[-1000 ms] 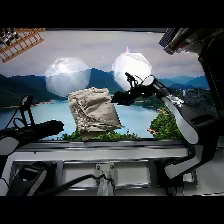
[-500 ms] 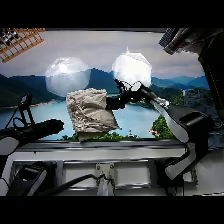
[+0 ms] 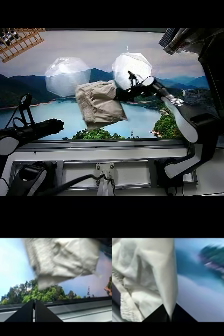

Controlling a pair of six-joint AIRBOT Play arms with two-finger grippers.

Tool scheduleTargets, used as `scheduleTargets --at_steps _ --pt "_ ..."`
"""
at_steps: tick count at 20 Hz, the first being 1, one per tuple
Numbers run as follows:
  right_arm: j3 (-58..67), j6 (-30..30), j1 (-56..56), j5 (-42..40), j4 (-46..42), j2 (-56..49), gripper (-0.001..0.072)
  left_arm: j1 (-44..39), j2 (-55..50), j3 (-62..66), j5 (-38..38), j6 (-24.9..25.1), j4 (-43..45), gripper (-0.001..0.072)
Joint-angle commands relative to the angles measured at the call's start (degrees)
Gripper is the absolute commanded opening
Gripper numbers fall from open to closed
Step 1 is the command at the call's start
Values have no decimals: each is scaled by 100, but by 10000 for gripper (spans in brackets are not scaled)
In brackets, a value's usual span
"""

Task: Fold the clothes and pants, and hang the long-sleeved shirts on hangers.

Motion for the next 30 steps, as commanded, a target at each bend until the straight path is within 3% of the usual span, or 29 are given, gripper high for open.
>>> scheduleTargets --at_steps 1,7,17,21,27,30 --pt "7 341 -699 -15 -496 356 35 2 0 -2 20 2 0 14" --pt "627 422 -2350 433 -1084 732 36 2 -2 -2 20 2 -2 14" --pt "2946 1644 -4236 750 -1574 732 35 2 -9 -4 299 2 -2 14" --pt "3311 2055 -4837 1300 -1578 743 35 2 -9 -4 455 4 -2 14" --pt "3324 1958 -5628 1810 -1893 984 32 2 -9 -4 476 4 -2 14" --pt "3344 1543 -5849 2061 -1827 984 32 2 -9 -4 474 4 -13 14"
